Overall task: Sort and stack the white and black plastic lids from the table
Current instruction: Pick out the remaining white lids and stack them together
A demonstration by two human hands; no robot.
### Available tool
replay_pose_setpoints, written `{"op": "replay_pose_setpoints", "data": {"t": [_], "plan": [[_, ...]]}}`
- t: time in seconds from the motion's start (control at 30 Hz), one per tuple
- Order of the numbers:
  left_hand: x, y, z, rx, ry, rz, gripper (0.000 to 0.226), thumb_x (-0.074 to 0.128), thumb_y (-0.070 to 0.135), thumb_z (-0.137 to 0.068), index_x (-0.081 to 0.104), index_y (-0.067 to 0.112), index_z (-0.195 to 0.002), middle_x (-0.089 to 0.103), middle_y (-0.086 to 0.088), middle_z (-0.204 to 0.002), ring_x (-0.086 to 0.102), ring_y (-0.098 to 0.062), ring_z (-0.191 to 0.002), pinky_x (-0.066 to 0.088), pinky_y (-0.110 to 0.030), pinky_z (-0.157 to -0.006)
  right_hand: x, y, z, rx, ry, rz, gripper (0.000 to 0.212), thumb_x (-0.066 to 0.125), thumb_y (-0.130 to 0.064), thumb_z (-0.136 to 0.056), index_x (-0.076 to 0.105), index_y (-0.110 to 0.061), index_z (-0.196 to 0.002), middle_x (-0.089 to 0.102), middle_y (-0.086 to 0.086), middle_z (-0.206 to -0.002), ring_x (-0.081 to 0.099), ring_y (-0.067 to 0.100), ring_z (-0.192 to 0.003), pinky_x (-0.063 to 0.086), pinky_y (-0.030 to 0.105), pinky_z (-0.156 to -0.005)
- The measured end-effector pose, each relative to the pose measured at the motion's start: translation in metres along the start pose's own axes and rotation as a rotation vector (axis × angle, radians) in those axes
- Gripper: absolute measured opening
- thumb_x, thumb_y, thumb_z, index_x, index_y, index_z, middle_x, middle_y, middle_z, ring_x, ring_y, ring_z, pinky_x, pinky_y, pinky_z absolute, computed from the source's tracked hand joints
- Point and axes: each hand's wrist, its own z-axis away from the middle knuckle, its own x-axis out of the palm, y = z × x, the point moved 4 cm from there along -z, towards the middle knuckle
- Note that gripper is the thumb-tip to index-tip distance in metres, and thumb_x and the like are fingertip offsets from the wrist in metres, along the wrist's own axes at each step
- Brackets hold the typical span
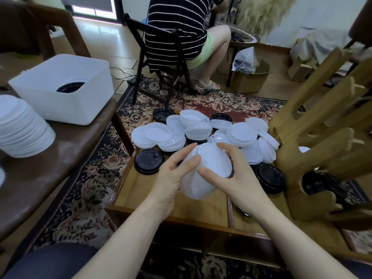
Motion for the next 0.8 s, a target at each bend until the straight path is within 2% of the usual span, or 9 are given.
{"op": "replay_pose_setpoints", "data": {"t": [0.07,0.13,0.2,0.27,0.37,0.47,0.53,0.7,0.8], "plan": [[-0.002,0.0,-0.001,-0.003,0.016,0.01,0.048,0.073,0.039,-0.07,0.072,0.033,-0.117,0.074,0.007,-0.117,0.069,-0.015,-0.109,0.052,-0.033,-0.088,0.001,-0.001,0.0,-0.03,-0.034,0.0,0.075,0.071,-0.072,-0.06,0.043,-0.047,-0.125,0.044,-0.025,-0.127,0.043,-0.014,-0.116,0.043,0.018,-0.091],[-0.005,-0.001,-0.003,-0.004,0.049,0.039,0.043,0.073,0.037,-0.069,0.074,0.031,-0.111,0.075,0.004,-0.115,0.069,-0.017,-0.108,0.052,-0.034,-0.085,0.0,-0.002,0.0,-0.034,-0.105,-0.071,0.062,0.076,-0.057,-0.068,0.043,-0.053,-0.12,0.043,-0.027,-0.125,0.043,-0.015,-0.116,0.043,0.019,-0.093],[-0.008,-0.001,-0.004,-0.004,0.076,0.071,0.041,0.074,0.034,-0.069,0.075,0.027,-0.109,0.075,0.001,-0.114,0.069,-0.018,-0.106,0.053,-0.036,-0.086,-0.001,-0.001,-0.001,-0.027,-0.169,-0.106,0.071,0.077,-0.048,-0.067,0.041,-0.052,-0.128,0.042,-0.025,-0.129,0.043,-0.012,-0.119,0.045,0.023,-0.099],[-0.009,0.001,-0.003,-0.004,0.073,0.086,0.042,0.079,0.027,-0.071,0.073,0.023,-0.112,0.075,-0.001,-0.115,0.069,-0.018,-0.105,0.052,-0.038,-0.089,-0.002,0.001,-0.002,-0.034,-0.197,-0.103,0.083,0.078,-0.049,-0.065,0.037,-0.05,-0.136,0.041,-0.025,-0.132,0.043,-0.009,-0.123,0.044,0.026,-0.104],[-0.009,0.003,-0.002,-0.013,0.065,0.097,0.048,0.075,0.03,-0.071,0.071,0.021,-0.118,0.074,-0.001,-0.116,0.068,-0.019,-0.105,0.051,-0.039,-0.088,-0.003,0.002,-0.002,-0.014,-0.196,-0.146,0.095,0.082,-0.054,-0.058,0.034,-0.05,-0.14,0.049,-0.032,-0.127,0.049,-0.004,-0.122,0.046,0.025,-0.101],[-0.01,0.001,-0.001,-0.015,0.035,0.049,0.045,0.07,0.037,-0.073,0.072,0.027,-0.117,0.074,0.002,-0.117,0.069,-0.017,-0.104,0.051,-0.038,-0.083,0.005,-0.001,0.0,-0.007,-0.256,-0.249,0.075,0.082,-0.035,-0.066,0.04,-0.053,-0.126,0.055,-0.039,-0.115,0.052,-0.012,-0.114,0.047,0.011,-0.087],[-0.01,-0.001,0.0,-0.015,0.026,0.017,0.043,0.063,0.042,-0.073,0.073,0.032,-0.114,0.074,0.004,-0.116,0.069,-0.016,-0.105,0.051,-0.035,-0.08,0.009,0.0,0.002,0.002,-0.278,-0.29,0.071,0.079,-0.028,-0.068,0.041,-0.05,-0.125,0.057,-0.038,-0.113,0.053,-0.013,-0.112,0.046,0.009,-0.085],[-0.003,0.002,0.003,-0.01,-0.054,-0.131,0.041,0.061,0.048,-0.08,0.07,0.039,-0.119,0.073,0.012,-0.117,0.067,-0.008,-0.108,0.05,-0.036,-0.092,0.006,0.007,0.003,0.019,-0.265,-0.289,0.078,0.083,-0.036,-0.066,0.041,-0.046,-0.132,0.056,-0.032,-0.122,0.053,-0.008,-0.118,0.048,0.013,-0.089],[0.004,0.002,0.007,-0.03,-0.133,-0.188,0.051,0.065,0.057,-0.079,0.062,0.043,-0.127,0.071,0.022,-0.115,0.067,0.005,-0.1,0.05,-0.027,-0.083,0.003,0.011,0.002,0.035,-0.244,-0.277,0.078,0.082,-0.033,-0.067,0.041,-0.045,-0.133,0.058,-0.031,-0.121,0.053,-0.008,-0.118,0.047,0.012,-0.089]]}}
